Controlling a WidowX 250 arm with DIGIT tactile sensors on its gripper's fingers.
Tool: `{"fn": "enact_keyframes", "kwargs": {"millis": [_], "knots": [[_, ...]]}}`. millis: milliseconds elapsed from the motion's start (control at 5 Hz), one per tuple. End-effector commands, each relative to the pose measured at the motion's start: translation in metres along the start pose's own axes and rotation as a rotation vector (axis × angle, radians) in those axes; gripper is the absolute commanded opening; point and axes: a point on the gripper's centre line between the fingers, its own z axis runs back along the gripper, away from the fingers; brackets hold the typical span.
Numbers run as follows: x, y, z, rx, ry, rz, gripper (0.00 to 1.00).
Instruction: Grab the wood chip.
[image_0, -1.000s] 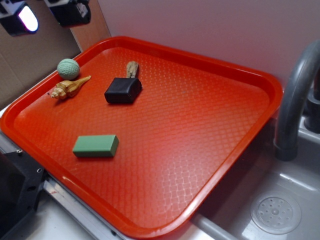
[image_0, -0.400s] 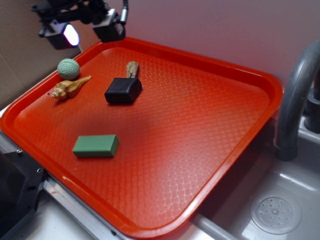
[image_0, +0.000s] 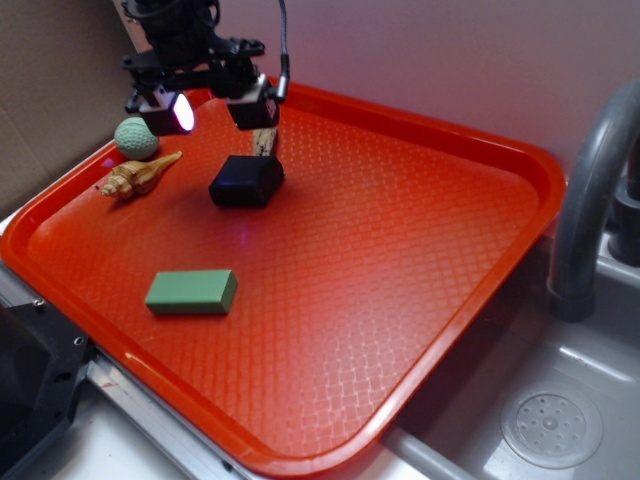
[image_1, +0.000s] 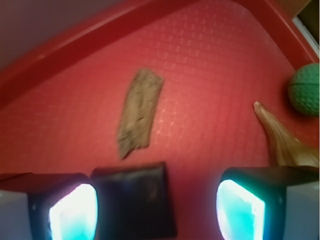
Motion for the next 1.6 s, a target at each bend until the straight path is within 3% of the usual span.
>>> {"fn": "enact_keyframes", "kwargs": {"millis": [0, 400, 1200, 1400], "knots": [[0.028, 0.011, -0.013, 0.055, -0.053, 0.027, 1.0], [0.034, -0.008, -0.03, 0.067, -0.019, 0.126, 1.0], [0.041, -0.026, -0.042, 0.043, -0.008, 0.114, 1.0], [0.041, -0.011, -0.016, -0.022, -0.01, 0.154, 1.0]]}}
